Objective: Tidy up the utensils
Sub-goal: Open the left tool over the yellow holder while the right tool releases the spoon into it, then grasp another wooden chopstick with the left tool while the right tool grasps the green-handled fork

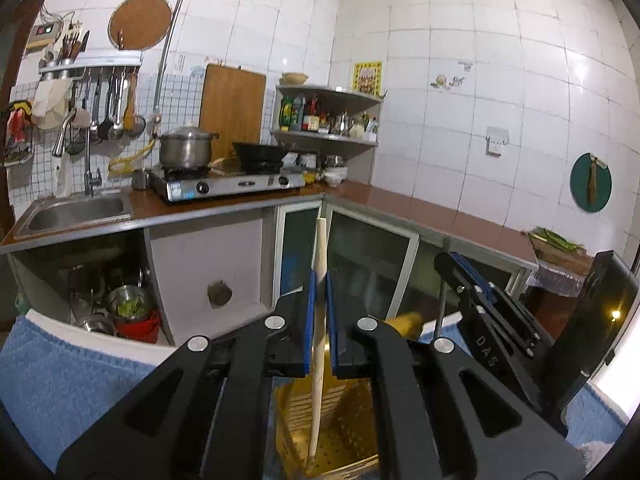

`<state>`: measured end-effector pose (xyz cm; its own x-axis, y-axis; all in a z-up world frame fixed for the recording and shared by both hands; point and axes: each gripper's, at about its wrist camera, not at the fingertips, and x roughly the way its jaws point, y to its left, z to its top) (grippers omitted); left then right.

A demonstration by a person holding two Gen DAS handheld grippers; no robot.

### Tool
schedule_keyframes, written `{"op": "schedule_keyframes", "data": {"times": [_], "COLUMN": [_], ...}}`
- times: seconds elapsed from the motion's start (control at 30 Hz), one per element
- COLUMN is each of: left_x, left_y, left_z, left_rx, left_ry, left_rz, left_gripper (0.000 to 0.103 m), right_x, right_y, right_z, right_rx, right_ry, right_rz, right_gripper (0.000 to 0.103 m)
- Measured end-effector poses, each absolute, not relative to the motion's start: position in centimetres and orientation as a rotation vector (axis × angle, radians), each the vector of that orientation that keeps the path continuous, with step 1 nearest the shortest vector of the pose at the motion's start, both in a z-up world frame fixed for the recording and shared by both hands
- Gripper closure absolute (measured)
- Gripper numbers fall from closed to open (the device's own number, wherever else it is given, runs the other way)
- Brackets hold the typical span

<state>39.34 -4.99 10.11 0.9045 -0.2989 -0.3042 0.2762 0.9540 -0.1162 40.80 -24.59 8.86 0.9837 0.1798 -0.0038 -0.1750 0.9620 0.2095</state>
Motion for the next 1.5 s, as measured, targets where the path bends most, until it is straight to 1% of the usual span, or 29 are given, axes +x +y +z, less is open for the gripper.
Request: {"op": "schedule_keyframes", "data": {"times": [0.3, 0.5, 0.53, 0.57, 0.6, 0.63, 0.67, 0.7, 0.8, 0.87, 0.93, 1.03, 1.1, 1.33, 1.5], "left_x": [39.3, 38.8, 38.6, 38.4, 38.1, 37.5, 37.0, 36.5, 34.5, 33.4, 32.0, 29.9, 28.8, 26.6, 25.6], "left_y": [-3.6, -3.0, -2.9, -2.7, -2.3, -1.9, -1.6, -1.4, -0.3, 0.2, 0.7, 1.4, 1.5, 1.7, 1.1], "left_z": [8.1, 7.3, 7.3, 7.4, 7.6, 7.9, 8.1, 8.3, 9.2, 9.4, 9.4, 9.2, 8.6, 5.3, 2.0], "left_rx": [-0.100, -0.102, -0.108, -0.117, -0.124, -0.128, -0.129, -0.132, -0.136, -0.138, -0.129, -0.119, -0.113, -0.109, -0.076], "left_ry": [0.405, 0.483, 0.495, 0.505, 0.510, 0.514, 0.515, 0.513, 0.529, 0.541, 0.554, 0.574, 0.593, 0.679, 0.746], "left_rz": [-0.284, -0.265, -0.264, -0.263, -0.258, -0.244, -0.234, -0.227, -0.209, -0.199, -0.180, -0.166, -0.160, -0.134, -0.123], "left_gripper": [0.099, 0.099, 0.097, 0.095, 0.088, 0.074, 0.067, 0.058, 0.049, 0.041, 0.023, 0.009, 0.005, 0.005, 0.005], "right_x": [39.5, 39.1, 38.9, 38.8, 38.5, 38.1, 37.7, 37.2, 35.7, 34.6, 33.4, 31.3, 30.3, 26.5, 24.3], "right_y": [-25.1, -25.5, -25.6, -25.8, -25.9, -26.2, -26.2, -26.4, -26.6, -26.9, -27.1, -27.6, -28.1, -29.8, -30.5], "right_z": [7.1, 6.3, 6.4, 6.5, 6.8, 7.0, 7.2, 7.6, 8.6, 9.3, 9.7, 9.5, 9.0, 4.7, 2.2], "right_rx": [0.180, 0.197, 0.202, 0.205, 0.212, 0.219, 0.219, 0.212, 0.194, 0.186, 0.173, 0.155, 0.150, 0.172, 0.189], "right_ry": [0.136, 0.289, 0.311, 0.341, 0.360, 0.365, 0.368, 0.374, 0.401, 0.434, 0.463, 0.539, 0.578, 0.728, 0.774], "right_rz": [0.198, 0.204, 0.206, 0.208, 0.206, 0.206, 0.205, 0.201, 0.187, 0.176, 0.160, 0.125, 0.106, 0.021, -0.036], "right_gripper": [0.093, 0.092, 0.090, 0.079, 0.071, 0.057, 0.055, 0.055, 0.055, 0.054, 0.051, 0.050, 0.050, 0.050, 0.050]}}
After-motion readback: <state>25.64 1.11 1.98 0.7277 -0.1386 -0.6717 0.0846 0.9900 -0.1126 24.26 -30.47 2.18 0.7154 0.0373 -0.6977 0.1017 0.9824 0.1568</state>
